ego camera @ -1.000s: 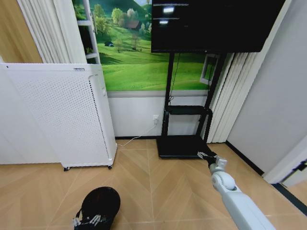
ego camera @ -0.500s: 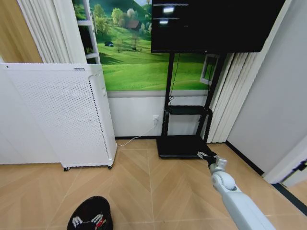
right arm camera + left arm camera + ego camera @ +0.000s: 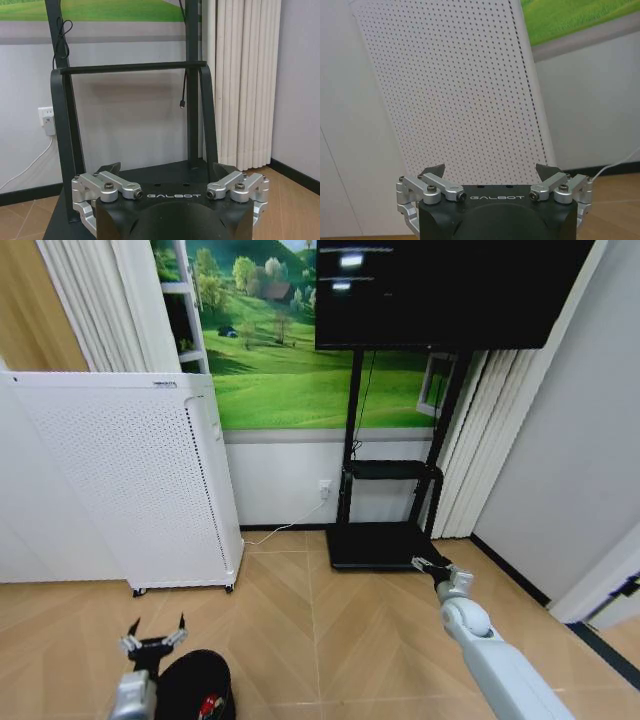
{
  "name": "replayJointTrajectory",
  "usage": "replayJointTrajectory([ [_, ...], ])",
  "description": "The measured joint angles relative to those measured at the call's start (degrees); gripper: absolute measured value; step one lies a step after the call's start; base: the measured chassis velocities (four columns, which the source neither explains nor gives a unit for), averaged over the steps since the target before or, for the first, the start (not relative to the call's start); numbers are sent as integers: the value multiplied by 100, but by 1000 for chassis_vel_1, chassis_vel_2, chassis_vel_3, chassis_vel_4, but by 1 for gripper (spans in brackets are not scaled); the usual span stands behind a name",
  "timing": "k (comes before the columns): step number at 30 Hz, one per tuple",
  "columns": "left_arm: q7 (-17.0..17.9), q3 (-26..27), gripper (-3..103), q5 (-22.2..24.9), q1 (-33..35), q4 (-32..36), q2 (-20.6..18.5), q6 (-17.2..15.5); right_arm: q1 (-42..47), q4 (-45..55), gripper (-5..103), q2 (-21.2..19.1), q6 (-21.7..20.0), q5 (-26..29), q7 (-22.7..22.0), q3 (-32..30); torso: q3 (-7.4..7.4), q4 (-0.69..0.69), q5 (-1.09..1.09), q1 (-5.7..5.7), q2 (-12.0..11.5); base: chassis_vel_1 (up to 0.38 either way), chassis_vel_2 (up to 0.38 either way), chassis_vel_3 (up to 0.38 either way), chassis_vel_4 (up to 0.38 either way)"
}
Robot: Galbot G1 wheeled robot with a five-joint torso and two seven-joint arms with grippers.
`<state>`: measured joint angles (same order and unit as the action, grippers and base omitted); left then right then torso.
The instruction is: Pick up the trash bin and place the garbage on the floor into it.
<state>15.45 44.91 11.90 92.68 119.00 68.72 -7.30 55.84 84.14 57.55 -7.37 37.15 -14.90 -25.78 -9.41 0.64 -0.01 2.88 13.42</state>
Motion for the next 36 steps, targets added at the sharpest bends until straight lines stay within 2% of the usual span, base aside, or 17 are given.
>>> replayJointTrajectory([
  [5, 89, 197, 100, 668, -553, 88, -311, -261, 0, 0, 100, 0, 0, 0, 0, 0, 0, 0, 0, 0, 0, 0, 0, 0, 0],
  [8, 151, 180, 100, 811, -779, -75, -345, -299, 0, 0, 100, 0, 0, 0, 0, 0, 0, 0, 0, 0, 0, 0, 0, 0, 0],
  [19, 236, -148, 100, 922, -1369, -555, -391, -301, 0, 0, 100, 0, 0, 0, 0, 0, 0, 1, 1, 0, 0, 0, 0, 0, 0],
  [23, 213, -291, 100, 919, -1663, -828, -429, -16, 0, 0, 100, 0, 0, 0, 0, 0, 0, 1, 1, 0, 0, 0, 0, 0, 0],
  [24, 127, -321, 100, 890, -1708, -889, -438, 126, 0, 0, 100, 0, 0, 0, 0, 0, 1, 2, 0, 0, 0, 0, 0, 0, 0],
  [25, 127, -321, 100, 890, -1708, -889, -438, 126, 0, 0, 100, 0, 0, 0, 0, 0, 1, 2, 0, 0, 0, 0, 0, 0, 0],
  [27, -286, -352, 102, 638, -1736, -1007, -448, 540, 0, 0, 100, 0, 0, 0, 0, 0, 1, 1, 1, 0, 0, 0, 0, 0, 0],
  [28, -286, -352, 102, 638, -1736, -1007, -448, 540, 0, 0, 100, 0, 0, 0, 0, 0, 1, 1, 1, 0, 0, 0, 0, 0, 0],
  [30, -715, -399, 98, 590, -1698, -1068, -452, 794, 0, 0, 100, 0, 0, 0, 0, 0, 1, 0, 1, 0, 0, 0, 0, 0, 0],
  [31, -715, -399, 98, 590, -1698, -1068, -452, 794, 0, 0, 100, 0, 0, 0, 0, 0, 1, 0, 1, 0, 0, 0, 0, 0, 0],
  [32, -908, -424, 98, 642, -1661, -1068, -453, 857, 0, 0, 100, 0, 0, 0, 0, 0, 0, 0, 1, 0, 0, 0, 0, 0, 0],
  [34, -1041, -473, 98, 720, -1620, -1062, -436, 870, 0, 0, 100, 0, 0, 0, 0, 0, 1, 0, 1, 0, 0, 0, 0, 0, 0],
  [36, -1043, -507, 98, 781, -1616, -1060, -406, 838, 0, 0, 100, 0, 0, 0, 0, 0, 1, 0, 1, 0, 0, 0, 0, 0, 0],
])
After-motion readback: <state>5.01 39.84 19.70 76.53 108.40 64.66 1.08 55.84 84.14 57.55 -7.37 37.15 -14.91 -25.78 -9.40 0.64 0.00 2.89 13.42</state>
